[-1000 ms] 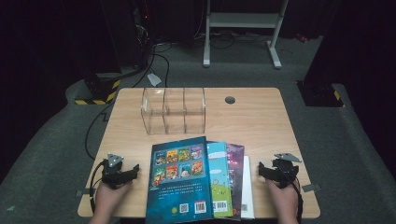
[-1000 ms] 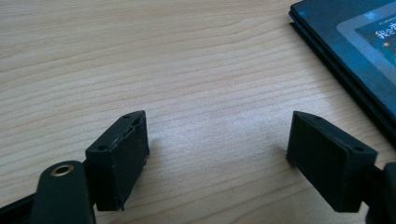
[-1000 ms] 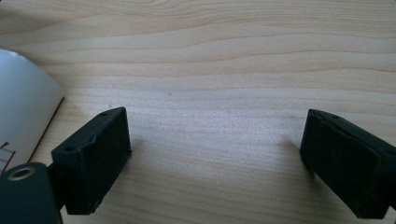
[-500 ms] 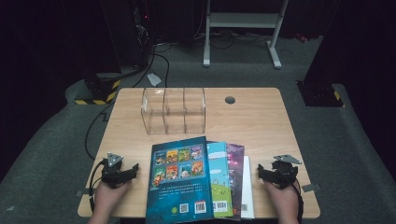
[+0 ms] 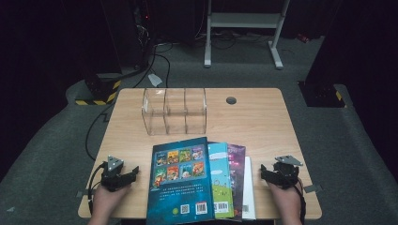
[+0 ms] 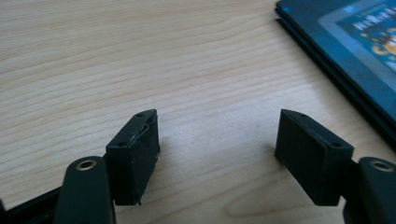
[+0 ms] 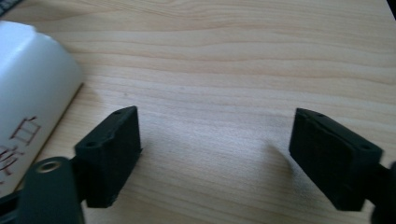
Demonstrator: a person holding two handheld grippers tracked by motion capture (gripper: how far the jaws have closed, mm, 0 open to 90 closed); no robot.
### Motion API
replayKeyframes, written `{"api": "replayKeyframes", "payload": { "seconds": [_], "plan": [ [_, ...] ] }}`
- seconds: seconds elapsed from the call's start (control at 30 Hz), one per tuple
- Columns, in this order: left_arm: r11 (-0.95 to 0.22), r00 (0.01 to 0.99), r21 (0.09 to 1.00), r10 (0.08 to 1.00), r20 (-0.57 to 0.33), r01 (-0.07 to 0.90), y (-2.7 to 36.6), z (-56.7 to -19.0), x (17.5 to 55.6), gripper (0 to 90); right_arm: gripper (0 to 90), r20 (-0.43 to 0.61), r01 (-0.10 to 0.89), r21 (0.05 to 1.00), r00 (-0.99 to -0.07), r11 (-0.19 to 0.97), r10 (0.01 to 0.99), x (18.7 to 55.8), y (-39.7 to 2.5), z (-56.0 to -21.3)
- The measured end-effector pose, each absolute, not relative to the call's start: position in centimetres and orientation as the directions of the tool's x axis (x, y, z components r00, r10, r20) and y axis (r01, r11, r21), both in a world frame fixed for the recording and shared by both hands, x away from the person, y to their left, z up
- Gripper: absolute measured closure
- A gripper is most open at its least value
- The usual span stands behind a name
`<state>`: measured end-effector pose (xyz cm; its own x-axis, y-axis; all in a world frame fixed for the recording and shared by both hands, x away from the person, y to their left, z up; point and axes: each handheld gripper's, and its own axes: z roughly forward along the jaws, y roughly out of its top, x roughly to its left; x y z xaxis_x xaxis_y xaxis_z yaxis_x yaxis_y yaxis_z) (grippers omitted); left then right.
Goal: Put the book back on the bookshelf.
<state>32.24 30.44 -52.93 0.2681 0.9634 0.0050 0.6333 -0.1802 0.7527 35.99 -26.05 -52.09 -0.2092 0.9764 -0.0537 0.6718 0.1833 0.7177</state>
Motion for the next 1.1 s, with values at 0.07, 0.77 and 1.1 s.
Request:
{"api": "replayKeyframes", "payload": {
  "seconds": [0.07, 0.77, 1.1],
  "plan": [
    [-0.196, 0.284, 0.753, 0.959, 0.012, 0.629, 30.5, -52.9, 32.1, 30.5, 18.9, -0.039, 0.669, 0.724, -0.207, 0.170, 0.978, 35.9, -26.0, -51.9],
    [-0.164, 0.349, 0.769, 0.934, -0.081, 0.618, 30.0, -52.3, 31.0, 39.1, 29.8, -0.024, 0.494, 0.846, -0.346, 0.203, 0.938, 33.0, -23.0, -47.6],
    [-0.063, 0.425, 0.812, 0.874, -0.236, 0.581, 27.1, -50.9, 30.1, 35.2, 34.2, -0.014, 0.453, 0.855, -0.465, 0.252, 0.885, 32.1, -19.8, -46.9]
  ]
}}
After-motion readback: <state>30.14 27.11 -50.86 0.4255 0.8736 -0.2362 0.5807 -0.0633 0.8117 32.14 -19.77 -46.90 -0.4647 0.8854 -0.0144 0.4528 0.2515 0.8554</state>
